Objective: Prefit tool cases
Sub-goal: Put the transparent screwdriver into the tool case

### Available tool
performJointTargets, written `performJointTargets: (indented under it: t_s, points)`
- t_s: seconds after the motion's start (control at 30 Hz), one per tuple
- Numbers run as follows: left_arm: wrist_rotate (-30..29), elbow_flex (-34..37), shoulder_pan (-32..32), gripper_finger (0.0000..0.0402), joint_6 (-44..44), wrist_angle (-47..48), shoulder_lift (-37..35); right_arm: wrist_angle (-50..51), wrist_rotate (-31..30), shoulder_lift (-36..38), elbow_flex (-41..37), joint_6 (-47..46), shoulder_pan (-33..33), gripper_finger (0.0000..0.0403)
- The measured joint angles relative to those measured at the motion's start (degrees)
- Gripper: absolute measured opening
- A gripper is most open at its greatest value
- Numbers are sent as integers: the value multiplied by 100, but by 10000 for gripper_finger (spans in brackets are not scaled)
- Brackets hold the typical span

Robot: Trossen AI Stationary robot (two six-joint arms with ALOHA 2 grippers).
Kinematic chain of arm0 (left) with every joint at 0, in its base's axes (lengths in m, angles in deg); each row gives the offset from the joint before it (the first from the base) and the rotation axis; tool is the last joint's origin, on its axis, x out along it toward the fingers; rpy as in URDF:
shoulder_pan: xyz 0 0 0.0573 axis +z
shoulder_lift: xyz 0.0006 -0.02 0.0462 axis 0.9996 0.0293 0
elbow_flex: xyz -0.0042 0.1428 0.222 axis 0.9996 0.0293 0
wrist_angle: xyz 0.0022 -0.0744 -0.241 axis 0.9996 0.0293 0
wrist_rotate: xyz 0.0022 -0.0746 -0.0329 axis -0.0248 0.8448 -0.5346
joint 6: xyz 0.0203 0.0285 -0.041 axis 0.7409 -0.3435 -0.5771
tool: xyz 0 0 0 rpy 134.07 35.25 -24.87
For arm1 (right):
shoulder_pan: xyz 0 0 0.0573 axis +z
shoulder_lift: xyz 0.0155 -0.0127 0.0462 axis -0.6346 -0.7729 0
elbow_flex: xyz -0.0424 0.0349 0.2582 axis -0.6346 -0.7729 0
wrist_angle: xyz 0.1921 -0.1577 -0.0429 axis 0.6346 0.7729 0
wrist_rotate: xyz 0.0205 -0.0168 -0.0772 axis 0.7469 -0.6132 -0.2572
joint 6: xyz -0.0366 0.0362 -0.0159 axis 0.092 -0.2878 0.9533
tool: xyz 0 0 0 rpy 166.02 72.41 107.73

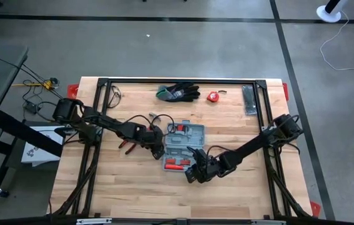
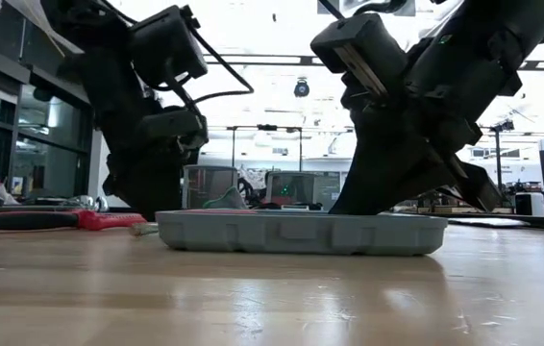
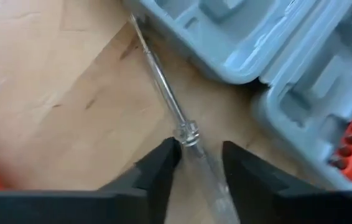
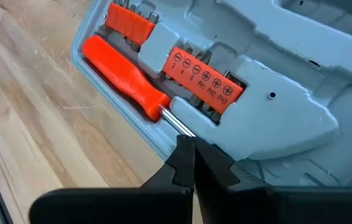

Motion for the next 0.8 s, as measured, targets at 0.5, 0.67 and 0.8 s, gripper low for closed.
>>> performJointTargets:
  t_s: [0.5, 0.67, 0.8]
  points:
    - [61, 65, -31, 26, 93, 287, -420, 526, -1029, 1010, -24, -92, 219, 0]
    - [-115, 89, 3, 26, 261, 530, -926, 693, -1622, 1427, -18, -91, 270, 0]
    - [-160, 85, 9, 26, 566, 458, -1286, 840, -2013, 1759, -9, 102, 274, 0]
